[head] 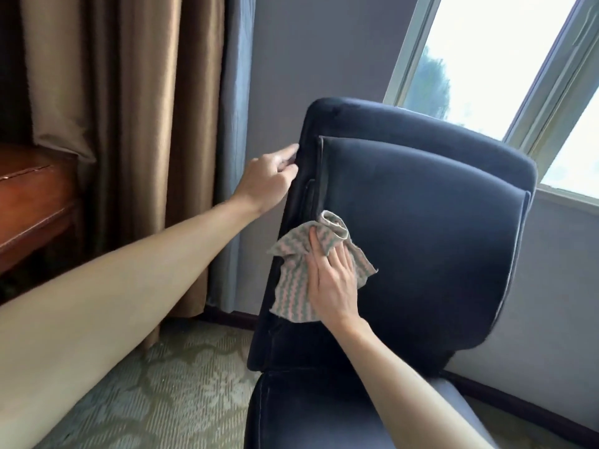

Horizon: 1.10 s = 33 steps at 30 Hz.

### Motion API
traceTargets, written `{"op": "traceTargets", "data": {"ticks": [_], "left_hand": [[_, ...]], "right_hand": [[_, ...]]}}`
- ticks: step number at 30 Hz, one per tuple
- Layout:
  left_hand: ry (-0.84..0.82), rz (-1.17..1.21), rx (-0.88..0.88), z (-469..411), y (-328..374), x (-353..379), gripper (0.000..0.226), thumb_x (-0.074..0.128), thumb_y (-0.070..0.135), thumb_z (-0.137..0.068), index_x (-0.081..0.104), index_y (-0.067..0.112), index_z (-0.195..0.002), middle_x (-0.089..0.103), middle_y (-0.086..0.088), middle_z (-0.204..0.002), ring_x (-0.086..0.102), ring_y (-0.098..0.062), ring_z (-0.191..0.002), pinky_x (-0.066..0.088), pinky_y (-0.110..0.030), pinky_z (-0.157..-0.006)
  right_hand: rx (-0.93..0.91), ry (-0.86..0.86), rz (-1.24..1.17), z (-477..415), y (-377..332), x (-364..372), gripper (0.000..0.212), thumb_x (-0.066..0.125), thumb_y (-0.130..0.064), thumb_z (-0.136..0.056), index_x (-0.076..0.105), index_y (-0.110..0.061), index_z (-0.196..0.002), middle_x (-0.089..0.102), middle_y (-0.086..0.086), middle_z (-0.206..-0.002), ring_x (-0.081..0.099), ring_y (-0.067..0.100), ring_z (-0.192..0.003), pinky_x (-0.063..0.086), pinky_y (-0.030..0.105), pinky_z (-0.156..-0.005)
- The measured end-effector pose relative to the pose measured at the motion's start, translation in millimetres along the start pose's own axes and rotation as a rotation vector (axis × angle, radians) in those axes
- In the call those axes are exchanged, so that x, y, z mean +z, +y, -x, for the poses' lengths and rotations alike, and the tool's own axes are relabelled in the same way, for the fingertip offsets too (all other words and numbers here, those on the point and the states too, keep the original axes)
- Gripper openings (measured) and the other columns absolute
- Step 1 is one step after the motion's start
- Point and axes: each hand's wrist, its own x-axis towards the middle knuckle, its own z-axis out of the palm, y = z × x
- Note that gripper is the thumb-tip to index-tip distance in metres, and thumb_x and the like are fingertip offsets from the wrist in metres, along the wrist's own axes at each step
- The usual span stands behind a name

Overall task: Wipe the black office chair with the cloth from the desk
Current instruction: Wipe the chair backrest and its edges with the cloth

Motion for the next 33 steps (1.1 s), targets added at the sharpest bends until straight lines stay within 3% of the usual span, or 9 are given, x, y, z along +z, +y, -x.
{"op": "traceTargets", "data": {"ticks": [3,6,8,13,19,23,25,28,33], "left_hand": [[-0.060,0.235,-0.200,-16,14,13,0.071,0.051,0.019,-0.086,0.026,0.024,-0.152,0.070,0.006,-0.116,0.061,-0.012,-0.113,0.037,-0.039,-0.103],[-0.154,0.373,-0.308,-28,19,36,0.026,0.048,0.020,-0.094,0.054,0.029,-0.118,0.067,0.008,-0.096,0.063,-0.006,-0.087,0.044,-0.038,-0.083],[-0.170,0.380,-0.311,-34,21,53,0.017,0.046,0.019,-0.097,0.059,0.027,-0.104,0.065,0.008,-0.089,0.062,-0.006,-0.077,0.047,-0.031,-0.074],[-0.143,0.349,-0.263,-42,23,73,0.022,0.045,0.015,-0.098,0.058,0.028,-0.111,0.064,0.004,-0.110,0.060,-0.013,-0.092,0.048,-0.034,-0.083],[-0.100,0.303,-0.230,-35,16,48,0.025,0.048,0.021,-0.095,0.061,0.021,-0.117,0.064,-0.001,-0.113,0.056,-0.018,-0.095,0.043,-0.038,-0.078],[-0.020,0.023,-0.094,-30,23,21,0.033,0.054,0.031,-0.089,0.055,0.026,-0.122,0.063,-0.002,-0.098,0.059,-0.024,-0.098,0.046,-0.033,-0.080],[0.089,-0.188,0.064,-37,34,10,0.046,0.054,0.031,-0.091,0.046,0.024,-0.137,0.059,-0.001,-0.118,0.053,-0.023,-0.114,0.042,-0.032,-0.089],[0.065,-0.514,0.311,-52,56,-2,0.069,0.052,0.034,-0.093,0.023,0.016,-0.153,0.020,-0.002,-0.159,0.021,-0.020,-0.145,0.023,-0.036,-0.114],[-0.017,-0.886,0.440,-63,69,1,0.071,0.042,0.048,-0.098,0.017,0.013,-0.155,0.012,-0.007,-0.162,0.009,-0.021,-0.148,0.007,-0.038,-0.120]], "right_hand": [[0.027,-0.010,0.012,-17,14,-4,0.046,0.048,-0.013,-0.100,0.040,-0.004,-0.145,0.039,0.018,-0.150,0.028,0.036,-0.143,0.027,0.050,-0.116],[0.039,-0.021,0.045,-30,32,-10,0.047,0.051,-0.009,-0.099,0.041,-0.004,-0.145,0.037,0.017,-0.151,0.025,0.035,-0.144,0.026,0.048,-0.117],[0.017,-0.021,0.064,-32,42,-12,0.049,0.054,-0.005,-0.097,0.041,-0.003,-0.144,0.037,0.017,-0.151,0.025,0.036,-0.144,0.028,0.049,-0.116],[-0.006,-0.032,0.075,-38,60,-15,0.047,0.051,-0.010,-0.099,0.040,-0.007,-0.145,0.034,0.014,-0.153,0.023,0.033,-0.145,0.031,0.050,-0.115],[-0.048,-0.003,0.038,-60,49,-15,0.044,0.041,-0.022,-0.103,0.043,-0.008,-0.144,0.037,0.013,-0.152,0.025,0.030,-0.145,0.025,0.047,-0.118],[-0.078,0.068,-0.004,-62,29,-11,0.043,0.044,-0.020,-0.102,0.044,-0.007,-0.143,0.039,0.015,-0.150,0.027,0.030,-0.144,0.023,0.046,-0.118],[-0.104,0.100,-0.025,-60,20,-10,0.042,0.045,-0.019,-0.102,0.045,-0.007,-0.142,0.041,0.015,-0.149,0.029,0.031,-0.144,0.025,0.048,-0.117],[-0.123,0.145,-0.046,-57,8,-6,0.041,0.049,-0.016,-0.101,0.047,-0.006,-0.141,0.044,0.016,-0.147,0.032,0.031,-0.142,0.029,0.050,-0.115],[-0.175,0.154,-0.046,-60,2,-12,0.041,0.053,-0.013,-0.098,0.051,-0.004,-0.138,0.047,0.016,-0.145,0.034,0.034,-0.141,0.033,0.052,-0.111]]}}
